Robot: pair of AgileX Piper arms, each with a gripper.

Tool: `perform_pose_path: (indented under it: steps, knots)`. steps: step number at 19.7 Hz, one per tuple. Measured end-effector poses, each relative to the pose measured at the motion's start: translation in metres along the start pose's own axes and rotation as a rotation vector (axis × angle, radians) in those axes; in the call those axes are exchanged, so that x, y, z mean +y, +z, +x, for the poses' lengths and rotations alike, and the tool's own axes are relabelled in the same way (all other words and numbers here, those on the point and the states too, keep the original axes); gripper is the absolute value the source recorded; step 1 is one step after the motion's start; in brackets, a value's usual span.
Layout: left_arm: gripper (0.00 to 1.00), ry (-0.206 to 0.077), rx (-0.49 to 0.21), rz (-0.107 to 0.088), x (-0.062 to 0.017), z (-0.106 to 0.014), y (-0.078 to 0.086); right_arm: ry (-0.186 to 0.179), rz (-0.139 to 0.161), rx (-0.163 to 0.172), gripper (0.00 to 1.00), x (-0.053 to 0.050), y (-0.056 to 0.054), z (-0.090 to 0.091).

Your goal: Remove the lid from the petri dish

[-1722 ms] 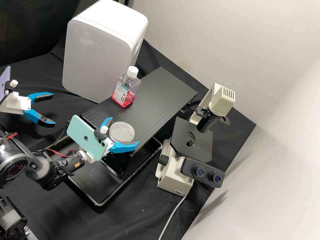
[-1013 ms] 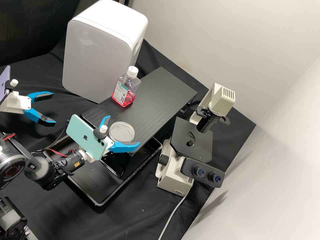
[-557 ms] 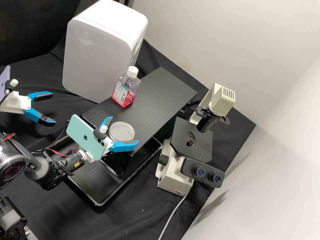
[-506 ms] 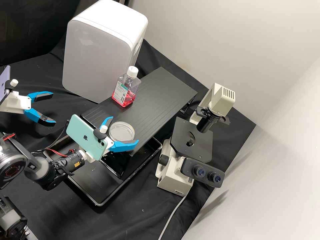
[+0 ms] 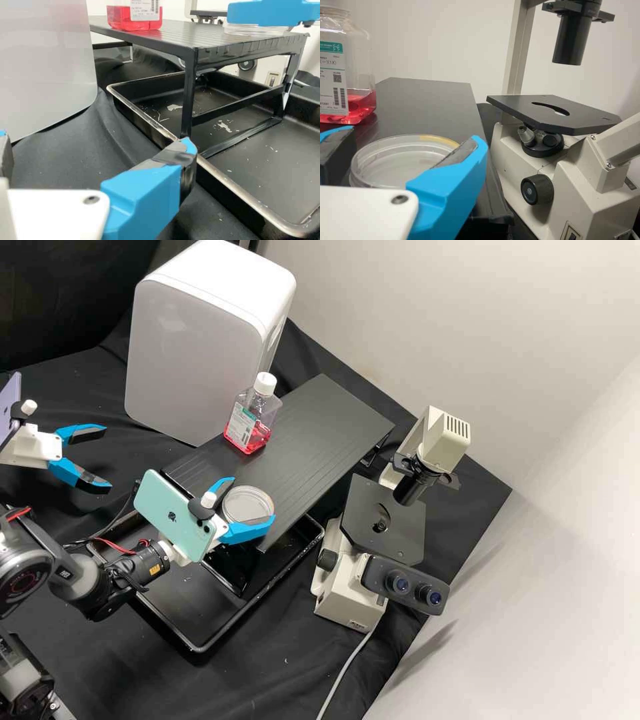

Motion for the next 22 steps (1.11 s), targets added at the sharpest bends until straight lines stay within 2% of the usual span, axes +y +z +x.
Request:
perform_pose_path:
  steps: [15,22]
  knots:
    - [1.00,-0.002,-0.006,0.001,-0.0006,0.000,0.002,0.010,0.000,-0.010,0.00,0.002,0.002,0.000]
    - [1.00,-0.002,0.000,-0.001,-0.0008,0.000,0.001,0.059,0.015,0.039,0.00,0.012,-0.011,-0.005]
